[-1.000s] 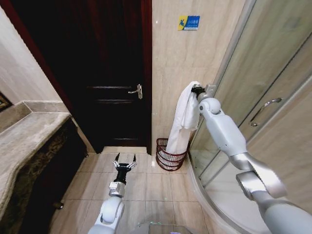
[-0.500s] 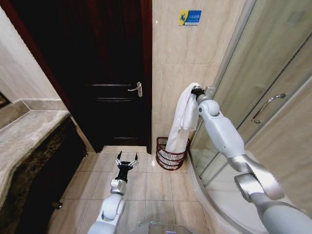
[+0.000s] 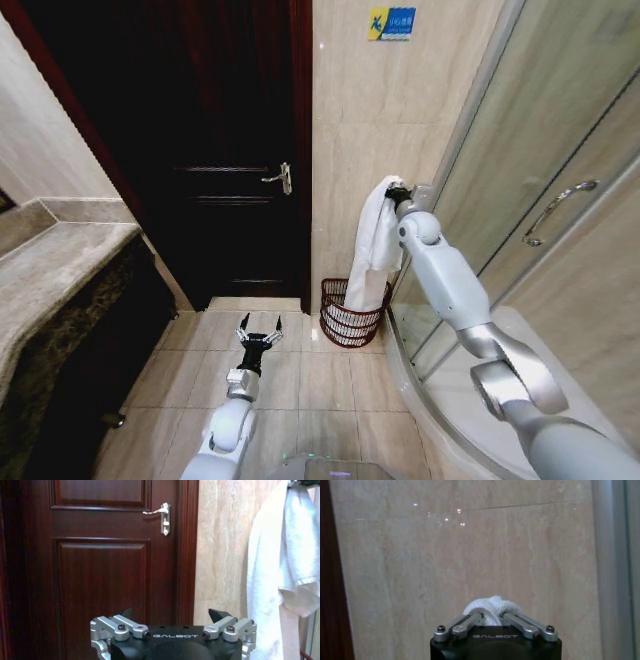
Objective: Discard the used towel into the hamper.
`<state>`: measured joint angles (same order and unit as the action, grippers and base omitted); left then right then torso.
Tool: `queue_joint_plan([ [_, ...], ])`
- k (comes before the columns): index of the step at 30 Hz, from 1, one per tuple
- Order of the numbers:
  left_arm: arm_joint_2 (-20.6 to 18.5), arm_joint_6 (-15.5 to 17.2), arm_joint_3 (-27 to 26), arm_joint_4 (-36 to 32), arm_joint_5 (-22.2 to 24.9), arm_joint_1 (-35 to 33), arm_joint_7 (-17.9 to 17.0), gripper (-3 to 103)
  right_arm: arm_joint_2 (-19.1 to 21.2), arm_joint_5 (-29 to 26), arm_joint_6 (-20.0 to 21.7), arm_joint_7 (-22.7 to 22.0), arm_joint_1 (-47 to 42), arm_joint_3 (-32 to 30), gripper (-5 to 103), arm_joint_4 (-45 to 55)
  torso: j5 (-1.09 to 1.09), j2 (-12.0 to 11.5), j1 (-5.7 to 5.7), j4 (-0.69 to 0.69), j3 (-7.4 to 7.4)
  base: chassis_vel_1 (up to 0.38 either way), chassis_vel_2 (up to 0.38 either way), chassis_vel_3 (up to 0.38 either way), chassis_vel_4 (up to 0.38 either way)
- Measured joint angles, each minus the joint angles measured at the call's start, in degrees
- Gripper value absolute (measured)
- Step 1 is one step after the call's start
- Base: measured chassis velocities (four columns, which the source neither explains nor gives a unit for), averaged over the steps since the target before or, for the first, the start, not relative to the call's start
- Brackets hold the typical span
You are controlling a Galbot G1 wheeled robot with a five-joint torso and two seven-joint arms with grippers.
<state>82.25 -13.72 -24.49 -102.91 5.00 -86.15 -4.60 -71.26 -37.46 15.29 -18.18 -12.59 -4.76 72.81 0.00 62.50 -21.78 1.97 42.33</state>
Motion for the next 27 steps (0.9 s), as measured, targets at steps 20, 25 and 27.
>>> queue_joint_plan([
  [20,0.37,-0.76,-0.05,-1.03,-1.0,-1.74,-0.42,100,-0.79,0.8,-0.11,1.29,0.94,1.5,6,-2.29,0.01,-5.44,2.46,0.0,-2.99,0.0,0.0,0.0,0.0],
  [25,0.75,-1.03,0.13,-1.09,-1.53,-2.04,-0.44,100,-0.06,0.62,-0.13,1.33,0.49,1.35,6,-1.84,0.0,-6.57,2.95,-0.01,-3.63,0.0,0.0,0.0,0.0],
  [27,0.76,-1.27,0.19,-1.25,-1.68,-2.4,-0.45,100,0.23,0.52,-0.13,1.33,0.19,1.35,6,-1.47,0.0,-7.33,3.3,0.0,-4.05,0.0,0.0,0.0,0.0],
])
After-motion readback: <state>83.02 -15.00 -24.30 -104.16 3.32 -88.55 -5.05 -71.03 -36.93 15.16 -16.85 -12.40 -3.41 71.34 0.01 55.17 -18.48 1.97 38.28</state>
